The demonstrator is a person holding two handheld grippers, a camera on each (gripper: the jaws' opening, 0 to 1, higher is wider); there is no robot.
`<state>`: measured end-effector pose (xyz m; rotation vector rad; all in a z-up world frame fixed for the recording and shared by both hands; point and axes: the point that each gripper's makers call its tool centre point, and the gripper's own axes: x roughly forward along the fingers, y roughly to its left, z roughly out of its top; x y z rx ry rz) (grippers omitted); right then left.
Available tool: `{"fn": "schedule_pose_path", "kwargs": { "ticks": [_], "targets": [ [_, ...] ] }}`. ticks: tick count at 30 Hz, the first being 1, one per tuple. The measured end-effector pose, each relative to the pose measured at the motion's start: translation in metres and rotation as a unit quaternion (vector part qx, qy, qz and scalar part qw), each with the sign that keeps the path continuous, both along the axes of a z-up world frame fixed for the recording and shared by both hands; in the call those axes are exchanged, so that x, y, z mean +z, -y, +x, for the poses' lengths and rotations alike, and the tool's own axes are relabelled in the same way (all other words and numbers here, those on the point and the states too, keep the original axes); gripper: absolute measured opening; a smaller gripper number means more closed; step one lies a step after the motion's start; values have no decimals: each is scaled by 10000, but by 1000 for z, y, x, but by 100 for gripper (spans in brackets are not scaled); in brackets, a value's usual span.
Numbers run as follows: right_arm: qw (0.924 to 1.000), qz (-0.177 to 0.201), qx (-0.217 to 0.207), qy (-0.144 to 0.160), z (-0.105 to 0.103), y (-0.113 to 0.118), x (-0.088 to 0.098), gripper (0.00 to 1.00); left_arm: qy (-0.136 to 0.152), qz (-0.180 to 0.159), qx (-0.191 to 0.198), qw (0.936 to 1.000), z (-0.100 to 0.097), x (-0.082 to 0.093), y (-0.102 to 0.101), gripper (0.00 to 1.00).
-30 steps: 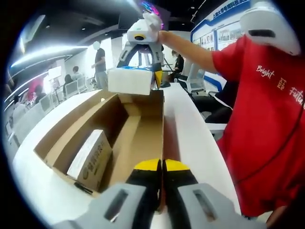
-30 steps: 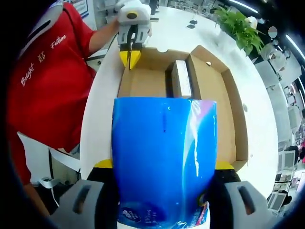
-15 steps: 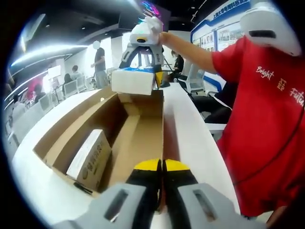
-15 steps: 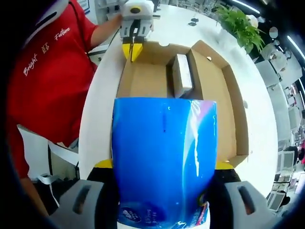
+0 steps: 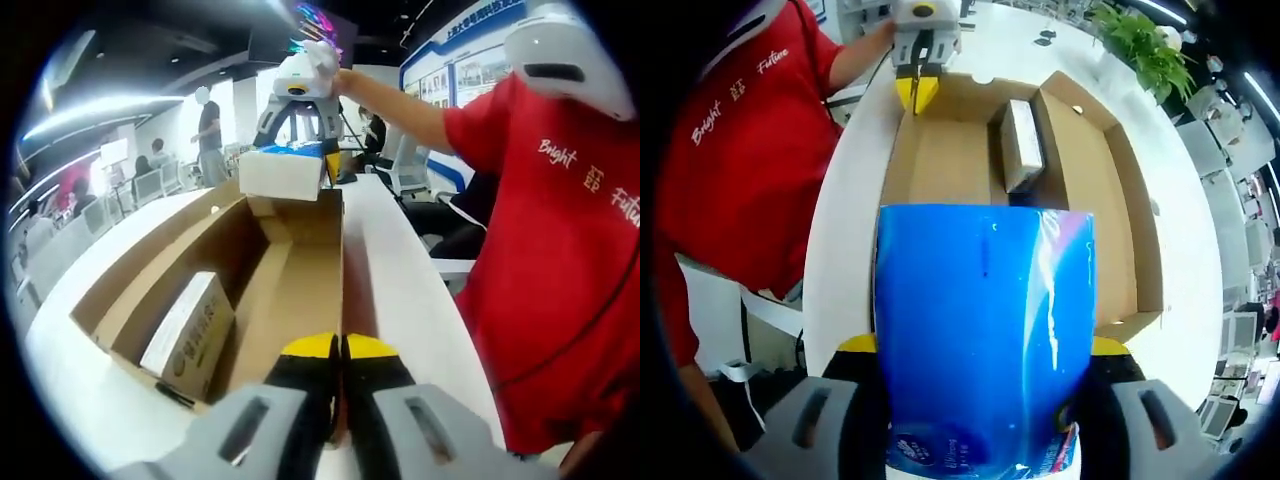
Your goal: Operate the shoe box by opening the lid, removing the specified soft item, and placing it in the target area until the item is outside and the box remains undamaged.
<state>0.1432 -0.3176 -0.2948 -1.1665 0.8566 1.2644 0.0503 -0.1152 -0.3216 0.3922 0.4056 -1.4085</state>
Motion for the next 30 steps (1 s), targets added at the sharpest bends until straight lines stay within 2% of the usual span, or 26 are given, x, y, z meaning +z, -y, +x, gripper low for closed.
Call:
{"fn": "schedule_pose_path", "kwargs": {
  "ticks": [30],
  "targets": [
    [9997, -91, -246, -29, 3, 31, -2, 76, -2, -38, 11, 10000, 1, 1, -1, 1]
  ]
}}
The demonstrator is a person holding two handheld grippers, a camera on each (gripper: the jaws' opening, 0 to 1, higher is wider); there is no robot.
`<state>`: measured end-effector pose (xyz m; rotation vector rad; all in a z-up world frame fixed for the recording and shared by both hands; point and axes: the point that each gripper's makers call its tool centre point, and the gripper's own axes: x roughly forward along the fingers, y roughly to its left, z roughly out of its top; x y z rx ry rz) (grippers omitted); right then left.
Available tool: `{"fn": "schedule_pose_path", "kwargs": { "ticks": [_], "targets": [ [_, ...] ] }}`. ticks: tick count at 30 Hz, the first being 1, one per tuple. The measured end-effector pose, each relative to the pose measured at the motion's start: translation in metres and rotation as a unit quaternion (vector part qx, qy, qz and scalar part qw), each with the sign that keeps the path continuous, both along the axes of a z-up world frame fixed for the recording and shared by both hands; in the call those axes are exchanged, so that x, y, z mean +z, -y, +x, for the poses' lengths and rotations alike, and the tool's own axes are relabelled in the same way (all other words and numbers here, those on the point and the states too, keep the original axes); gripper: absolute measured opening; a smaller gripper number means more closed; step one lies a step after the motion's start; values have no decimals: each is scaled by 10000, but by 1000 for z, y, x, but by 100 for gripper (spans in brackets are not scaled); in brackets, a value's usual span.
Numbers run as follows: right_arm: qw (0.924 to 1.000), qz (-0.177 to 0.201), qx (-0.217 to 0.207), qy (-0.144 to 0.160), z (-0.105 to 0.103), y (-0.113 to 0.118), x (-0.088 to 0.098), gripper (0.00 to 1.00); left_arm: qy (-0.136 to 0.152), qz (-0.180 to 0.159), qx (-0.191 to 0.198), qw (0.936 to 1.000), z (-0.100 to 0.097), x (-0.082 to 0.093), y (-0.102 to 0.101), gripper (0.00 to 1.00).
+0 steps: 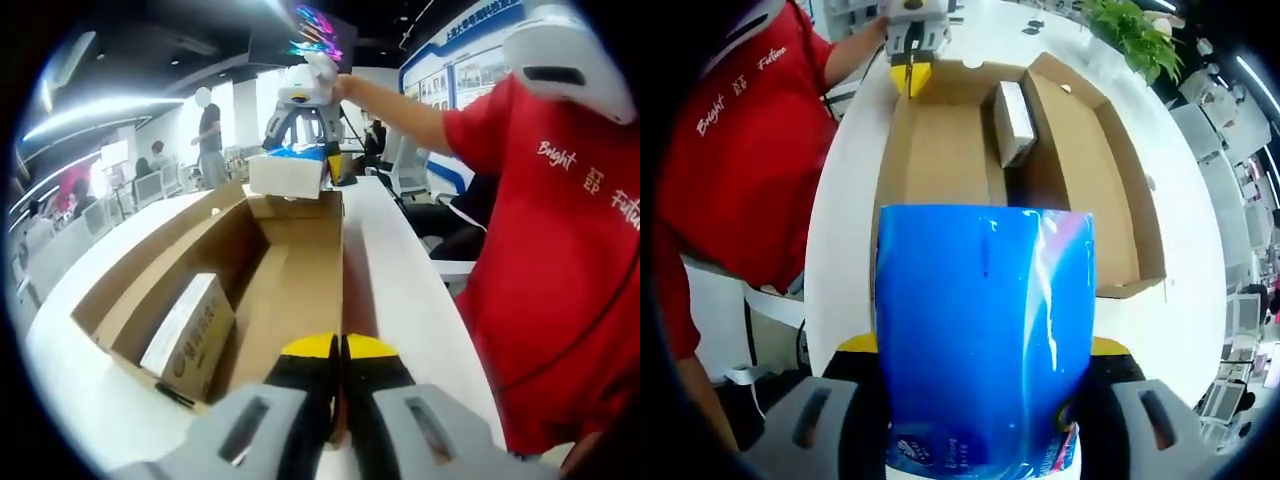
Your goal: Operate the shoe box by opening the lid, removing the specified soft item, and placing it in the target area until the item is outside and the box remains undamaged.
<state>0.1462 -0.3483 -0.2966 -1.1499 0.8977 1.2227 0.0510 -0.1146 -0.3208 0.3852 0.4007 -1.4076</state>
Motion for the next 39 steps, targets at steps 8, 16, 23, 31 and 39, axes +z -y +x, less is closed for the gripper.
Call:
{"fn": "schedule_pose_path", "kwargs": {
  "ticks": [8, 16, 23, 31, 39],
  "targets": [
    [10000, 19, -41, -11, 0, 6, -1, 76, 31, -60, 4, 10000, 0, 1, 0, 1],
    [9999, -12, -127, -46, -2, 14, 0, 76, 11, -54, -6, 10000, 1, 1, 0, 1],
    [9999, -54, -121, -21, -2, 20, 0, 76, 7, -50, -8, 10000, 0, 1, 1, 1],
    [9998, -104, -191, 0, -3, 31, 1, 76, 35, -71, -10, 10000, 0, 1, 1, 1],
    [9997, -107, -227, 33, -2, 41, 0, 76, 9, -59, -17, 10000, 0, 1, 1, 1]
  ]
}}
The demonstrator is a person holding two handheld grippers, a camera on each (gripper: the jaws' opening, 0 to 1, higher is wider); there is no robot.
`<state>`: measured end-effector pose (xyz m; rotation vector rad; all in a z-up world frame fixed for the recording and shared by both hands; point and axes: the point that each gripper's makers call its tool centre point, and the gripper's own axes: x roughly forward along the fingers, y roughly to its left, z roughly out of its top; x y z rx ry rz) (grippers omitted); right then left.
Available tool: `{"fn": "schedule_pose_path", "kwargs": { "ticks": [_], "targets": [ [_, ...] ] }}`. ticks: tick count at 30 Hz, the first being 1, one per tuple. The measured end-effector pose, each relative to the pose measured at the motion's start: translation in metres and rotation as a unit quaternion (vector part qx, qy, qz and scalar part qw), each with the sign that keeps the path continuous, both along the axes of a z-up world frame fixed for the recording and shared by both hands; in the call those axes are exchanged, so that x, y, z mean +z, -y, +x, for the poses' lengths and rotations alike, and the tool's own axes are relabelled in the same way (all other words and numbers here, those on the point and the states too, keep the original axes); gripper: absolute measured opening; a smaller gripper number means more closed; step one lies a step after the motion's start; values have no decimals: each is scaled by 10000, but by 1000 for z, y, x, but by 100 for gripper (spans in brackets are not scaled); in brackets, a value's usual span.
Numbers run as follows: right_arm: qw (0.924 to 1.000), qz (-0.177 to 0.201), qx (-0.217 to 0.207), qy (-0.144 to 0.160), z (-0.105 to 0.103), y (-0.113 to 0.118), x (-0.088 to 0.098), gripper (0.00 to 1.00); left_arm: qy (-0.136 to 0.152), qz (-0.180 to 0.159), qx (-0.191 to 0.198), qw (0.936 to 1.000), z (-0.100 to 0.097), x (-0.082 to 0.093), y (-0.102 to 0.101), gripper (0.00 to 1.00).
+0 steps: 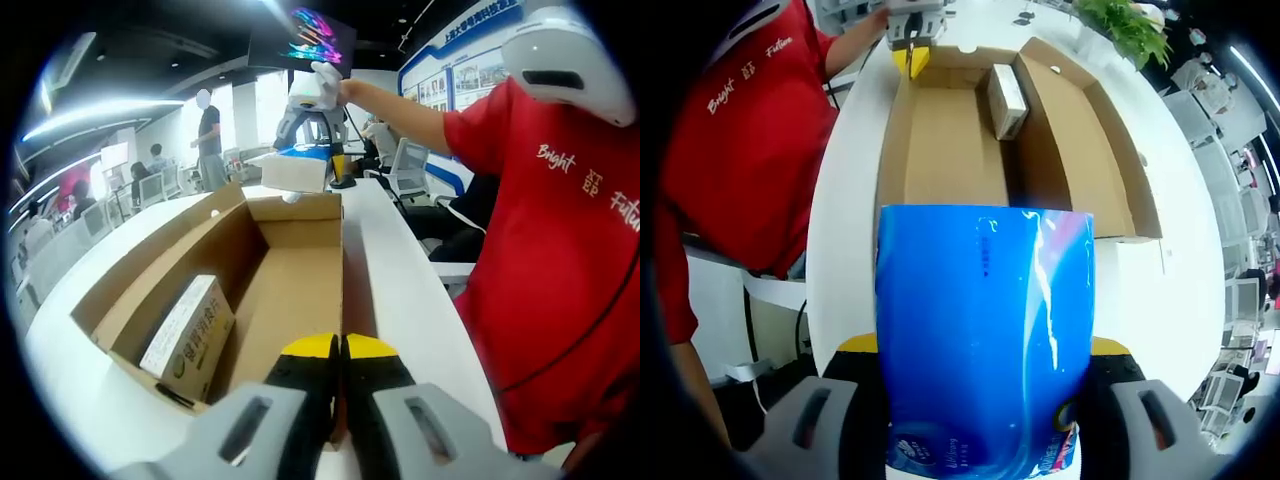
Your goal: Operate the shoe box by opening the lid, removing the specified soft item, and placing it in the target area until the item is outside and the box remains undamaged.
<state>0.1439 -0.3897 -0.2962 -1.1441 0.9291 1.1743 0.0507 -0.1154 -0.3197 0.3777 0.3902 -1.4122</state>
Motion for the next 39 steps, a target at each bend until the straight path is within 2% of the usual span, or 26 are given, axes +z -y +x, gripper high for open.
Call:
{"fn": "schedule_pose_path", "kwargs": {
  "ticks": [6, 17, 26, 39],
  "targets": [
    [9999, -150, 7, 34, 1, 8, -1, 76, 52, -28, 21, 10000, 0, 0, 0, 1],
    [9998, -193, 44, -8, 0, 15, -4, 76, 44, -82, 15, 10000, 1, 1, -1, 1],
    [9998, -171, 127, -28, 1, 14, -3, 76, 9, -82, -28, 10000, -1, 1, 1, 1],
    [9994, -286, 174, -112, 7, 16, -12, 76, 18, -84, -18, 10000, -2, 1, 2, 1]
  ]
}}
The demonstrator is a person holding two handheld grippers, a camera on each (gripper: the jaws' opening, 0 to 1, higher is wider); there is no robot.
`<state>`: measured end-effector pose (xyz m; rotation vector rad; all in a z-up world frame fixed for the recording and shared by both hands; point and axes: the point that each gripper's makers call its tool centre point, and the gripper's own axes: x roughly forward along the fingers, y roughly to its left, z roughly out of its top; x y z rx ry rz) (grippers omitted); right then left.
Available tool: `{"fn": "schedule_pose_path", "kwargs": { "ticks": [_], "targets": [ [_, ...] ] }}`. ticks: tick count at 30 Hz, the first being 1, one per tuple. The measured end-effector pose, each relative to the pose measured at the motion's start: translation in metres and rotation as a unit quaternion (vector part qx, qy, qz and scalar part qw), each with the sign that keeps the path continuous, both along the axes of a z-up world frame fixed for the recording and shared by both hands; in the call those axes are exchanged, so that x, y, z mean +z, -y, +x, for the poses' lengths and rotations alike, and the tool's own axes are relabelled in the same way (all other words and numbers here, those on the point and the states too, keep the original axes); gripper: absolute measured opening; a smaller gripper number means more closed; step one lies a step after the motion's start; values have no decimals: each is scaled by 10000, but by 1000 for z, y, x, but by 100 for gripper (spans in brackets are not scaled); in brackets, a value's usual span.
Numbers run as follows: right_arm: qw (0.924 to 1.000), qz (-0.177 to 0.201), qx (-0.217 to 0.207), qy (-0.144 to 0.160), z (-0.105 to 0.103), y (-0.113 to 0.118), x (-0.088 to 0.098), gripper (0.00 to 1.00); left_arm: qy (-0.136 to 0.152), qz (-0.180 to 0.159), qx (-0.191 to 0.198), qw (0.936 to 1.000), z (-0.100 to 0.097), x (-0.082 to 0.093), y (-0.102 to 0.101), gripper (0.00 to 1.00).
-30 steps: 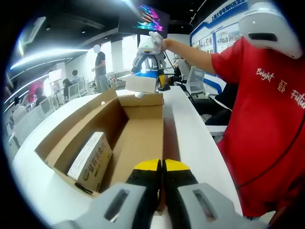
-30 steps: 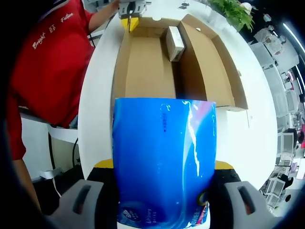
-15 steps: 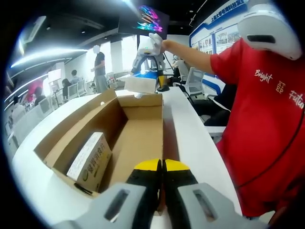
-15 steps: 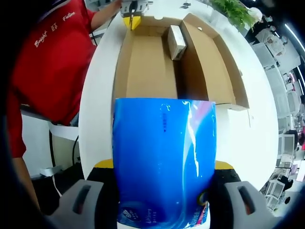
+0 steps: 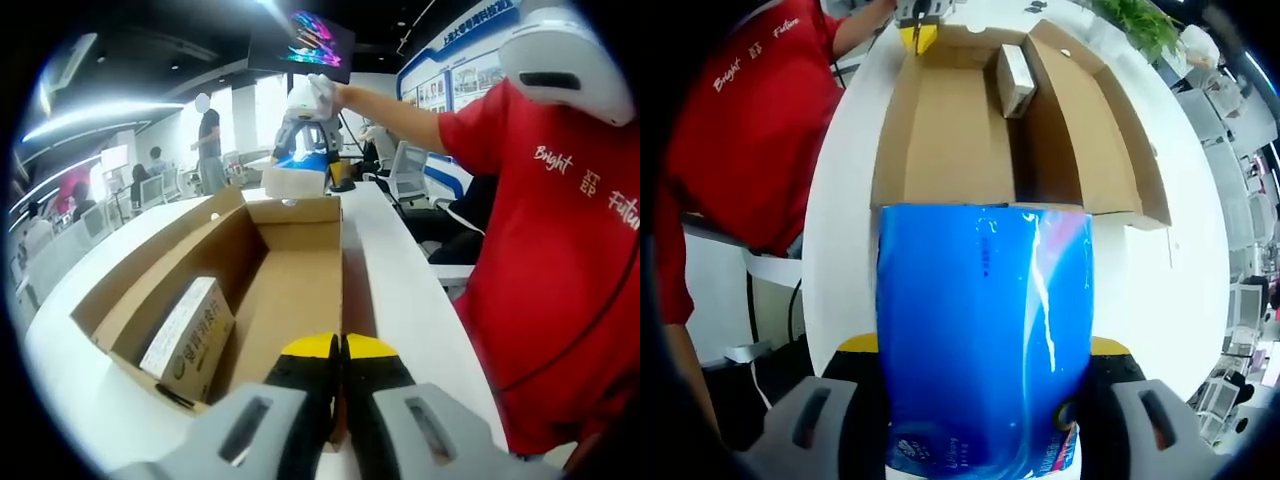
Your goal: Operate the shoe box by opening the lid, removing the specified soft item, and placing it in the target area until the item is outside and the box remains undamaged.
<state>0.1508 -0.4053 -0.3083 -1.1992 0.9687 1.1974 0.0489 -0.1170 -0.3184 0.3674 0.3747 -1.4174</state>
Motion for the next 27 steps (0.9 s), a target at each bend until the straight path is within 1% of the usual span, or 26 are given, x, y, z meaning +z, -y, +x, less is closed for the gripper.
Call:
{"fn": "schedule_pose_path", "kwargs": {
  "ticks": [4, 12, 22, 27],
  "targets": [
    [10000, 18, -4, -27, 1, -1, -1, 76, -7, 4, -1, 10000, 0, 0, 0, 1],
    [9999, -79, 73, -115, -4, 1, -6, 76, -2, 2, 8, 10000, 1, 0, 0, 1],
    [9997, -79, 93, -201, 2, 3, -14, 77, 5, -1, 9, 10000, 1, 0, -1, 1],
    [9993, -63, 64, -350, 3, 7, -22, 77, 19, -14, 35, 10000, 2, 0, -1, 1]
  ]
}}
